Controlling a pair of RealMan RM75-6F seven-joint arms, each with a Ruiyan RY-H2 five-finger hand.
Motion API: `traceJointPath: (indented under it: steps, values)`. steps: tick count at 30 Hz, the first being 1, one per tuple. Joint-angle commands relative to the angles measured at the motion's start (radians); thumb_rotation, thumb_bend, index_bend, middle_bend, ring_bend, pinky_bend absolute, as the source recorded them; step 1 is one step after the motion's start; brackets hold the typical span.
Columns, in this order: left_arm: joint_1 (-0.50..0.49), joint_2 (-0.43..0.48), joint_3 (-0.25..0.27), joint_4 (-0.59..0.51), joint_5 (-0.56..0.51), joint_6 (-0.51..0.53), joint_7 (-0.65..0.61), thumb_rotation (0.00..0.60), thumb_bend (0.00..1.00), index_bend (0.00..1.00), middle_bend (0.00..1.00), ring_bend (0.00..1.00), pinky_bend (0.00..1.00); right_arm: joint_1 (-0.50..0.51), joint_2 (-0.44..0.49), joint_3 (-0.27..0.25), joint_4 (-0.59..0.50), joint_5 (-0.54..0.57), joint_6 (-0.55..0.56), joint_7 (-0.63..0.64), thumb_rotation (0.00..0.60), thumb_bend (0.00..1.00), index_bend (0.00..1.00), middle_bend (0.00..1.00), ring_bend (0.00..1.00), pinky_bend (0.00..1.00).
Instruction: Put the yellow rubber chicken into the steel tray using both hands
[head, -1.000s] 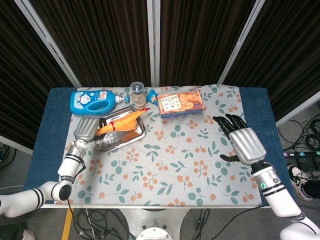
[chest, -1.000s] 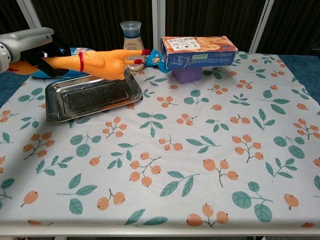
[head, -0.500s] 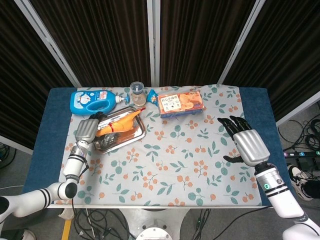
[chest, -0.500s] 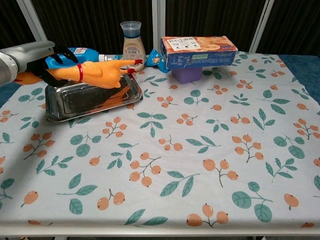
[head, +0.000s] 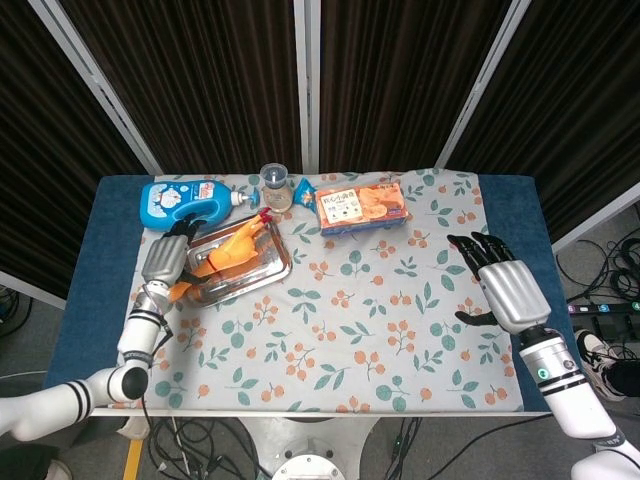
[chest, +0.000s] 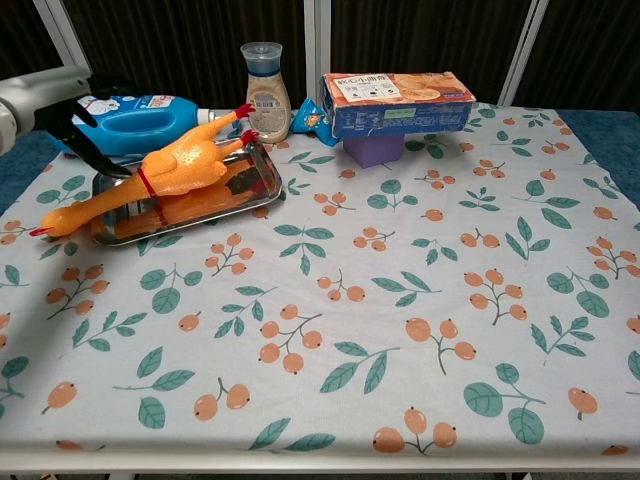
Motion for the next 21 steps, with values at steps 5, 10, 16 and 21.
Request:
traceJointPath:
  steps: [5,10,16,21]
  values:
    - [0.151,0.206,0.01,-0.196,0.117,0.14,-0.112,0.6,0.05,0.17,0.09,0.08,0.22,-0.061,0.01,-0.031,0.05,-0.057,0.017,0.079,0.6,0.12,0.0,0.15,0.05,0.09]
    - [0.284,0.271,0.081,-0.252,0.22,0.313,-0.127,0.6,0.09,0.2,0.18,0.11,0.22,-0.159,-0.04,-0.065,0.152,-0.16,0.131,0.209,0.6,0.35,0.0,0.23,0.09,0.11]
    - [0.423,0.305,0.176,-0.269,0.36,0.481,-0.16,0.6,0.12,0.22,0.19,0.12,0.22,-0.274,-0.126,-0.122,0.31,-0.27,0.272,0.27,0.6,0.37,0.0,0.21,0.09,0.11]
    - [0.521,0.301,0.233,-0.291,0.45,0.601,-0.171,0.6,0.12,0.22,0.19,0.12,0.22,-0.361,-0.199,-0.136,0.388,-0.286,0.376,0.254,0.6,0.22,0.0,0.18,0.08,0.11]
